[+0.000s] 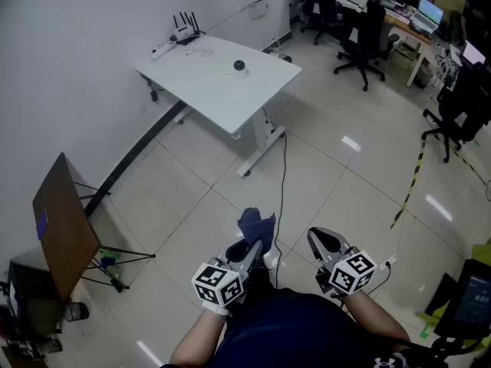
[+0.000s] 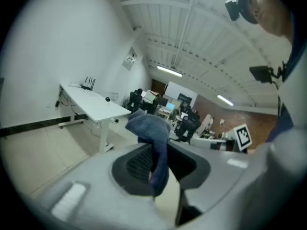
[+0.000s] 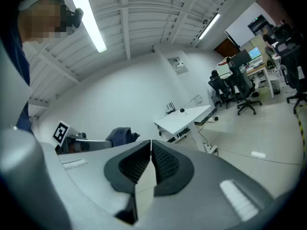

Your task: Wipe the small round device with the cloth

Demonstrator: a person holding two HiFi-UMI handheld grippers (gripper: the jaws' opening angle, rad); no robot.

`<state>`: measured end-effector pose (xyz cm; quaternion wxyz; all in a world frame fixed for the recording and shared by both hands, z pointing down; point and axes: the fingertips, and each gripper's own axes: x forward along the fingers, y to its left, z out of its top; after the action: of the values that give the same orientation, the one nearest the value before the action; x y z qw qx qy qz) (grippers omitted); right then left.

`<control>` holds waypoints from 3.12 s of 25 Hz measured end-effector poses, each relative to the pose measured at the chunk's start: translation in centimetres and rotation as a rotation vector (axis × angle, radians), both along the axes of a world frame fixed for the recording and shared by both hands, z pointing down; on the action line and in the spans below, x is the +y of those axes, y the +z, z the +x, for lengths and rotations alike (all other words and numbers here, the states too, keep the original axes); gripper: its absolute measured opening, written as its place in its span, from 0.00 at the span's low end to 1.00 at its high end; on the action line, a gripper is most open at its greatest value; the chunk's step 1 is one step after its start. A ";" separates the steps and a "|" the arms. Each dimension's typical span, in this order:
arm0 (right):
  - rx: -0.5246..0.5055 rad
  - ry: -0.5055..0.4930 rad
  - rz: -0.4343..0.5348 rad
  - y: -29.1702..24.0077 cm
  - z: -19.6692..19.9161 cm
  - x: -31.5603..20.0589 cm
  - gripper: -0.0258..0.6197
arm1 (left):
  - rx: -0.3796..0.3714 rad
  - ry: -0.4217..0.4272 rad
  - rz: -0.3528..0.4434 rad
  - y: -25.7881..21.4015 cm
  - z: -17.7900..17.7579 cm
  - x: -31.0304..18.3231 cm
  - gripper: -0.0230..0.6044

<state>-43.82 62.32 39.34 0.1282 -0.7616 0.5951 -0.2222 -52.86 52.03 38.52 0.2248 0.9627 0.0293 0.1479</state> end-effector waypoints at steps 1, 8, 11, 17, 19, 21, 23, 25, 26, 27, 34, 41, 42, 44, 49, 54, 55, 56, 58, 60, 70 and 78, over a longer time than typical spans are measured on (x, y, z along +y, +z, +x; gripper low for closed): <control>-0.002 -0.008 0.008 -0.3 0.7 -1.4 0.07 | 0.039 0.012 -0.028 -0.9 1.3 -1.4 0.16; -0.009 -0.075 0.089 -4.4 5.6 -13.0 0.28 | 0.269 0.165 -0.093 -7.3 8.9 -11.1 0.16; -0.043 -0.107 0.138 -6.8 8.4 -17.6 0.38 | 0.301 0.210 -0.110 -8.9 12.3 -14.8 0.16; -0.114 -0.210 0.185 -7.8 12.7 -23.8 0.48 | 0.301 0.279 -0.131 -8.4 18.3 -18.0 0.16; -0.166 -0.269 0.206 -7.5 14.8 -25.8 0.53 | 0.303 0.304 -0.121 -8.6 20.7 -18.7 0.16; -0.238 -0.344 0.252 -7.7 17.3 -27.8 0.61 | 0.305 0.336 -0.120 -9.3 23.4 -19.4 0.16; -0.305 -0.431 0.308 -8.2 19.9 -29.4 0.65 | 0.319 0.384 -0.134 -10.0 26.0 -19.8 0.16; -0.354 -0.523 0.355 -8.9 22.5 -30.7 0.66 | 0.333 0.431 -0.155 -10.5 28.6 -20.0 0.16; -0.373 -0.571 0.374 -9.4 23.6 -31.3 0.66 | 0.337 0.450 -0.166 -10.7 29.9 -20.1 0.16; -0.388 -0.617 0.388 -9.8 24.6 -31.9 0.66 | 0.339 0.467 -0.180 -10.9 31.1 -20.3 0.16; -0.458 -0.678 0.399 -9.8 32.6 -35.7 0.24 | 0.325 0.410 -0.328 -9.6 38.6 -23.3 0.17; -0.493 -0.512 0.323 -6.3 38.1 -42.7 0.21 | 0.312 0.066 -0.458 -5.2 42.1 -32.9 0.24; -0.491 -0.468 0.312 -5.6 39.1 -43.8 0.20 | 0.303 0.008 -0.458 -4.2 42.3 -34.8 0.24; -0.474 -0.390 0.275 -4.2 41.0 -46.1 0.21 | 0.286 -0.079 -0.445 -2.2 42.4 -38.7 0.26; -0.267 -0.227 0.061 -0.3 46.8 -52.2 0.21 | 0.181 -0.154 -0.173 1.6 44.4 -48.1 0.23; -0.171 -0.133 -0.038 1.9 52.4 -56.0 0.21 | 0.023 -0.068 0.105 3.5 49.8 -52.9 0.26; -0.176 -0.125 -0.046 2.3 53.5 -56.7 0.21 | -0.007 -0.041 0.147 4.1 51.2 -53.2 0.28; -0.182 -0.121 -0.051 2.7 54.5 -57.4 0.21 | -0.037 -0.015 0.191 4.8 52.6 -53.5 0.30; -0.183 -0.125 -0.060 3.4 56.2 -58.9 0.21 | -0.100 0.018 0.285 6.8 55.5 -54.5 0.36; -0.194 -0.133 -0.057 3.7 57.2 -60.2 0.21 | -0.166 0.039 0.331 9.1 57.9 -55.5 0.41; -0.082 -0.335 -0.145 5.9 58.7 -64.8 0.21 | -0.231 0.043 0.341 10.2 60.9 -56.2 0.16; -0.068 -0.578 -0.217 8.0 55.8 -69.0 0.20 | -0.286 0.062 0.311 10.1 61.2 -56.2 0.17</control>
<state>11.94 -6.68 47.33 -0.0026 -0.5620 0.7552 -0.3373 8.35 -4.21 48.59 0.0708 0.9536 0.0035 0.2926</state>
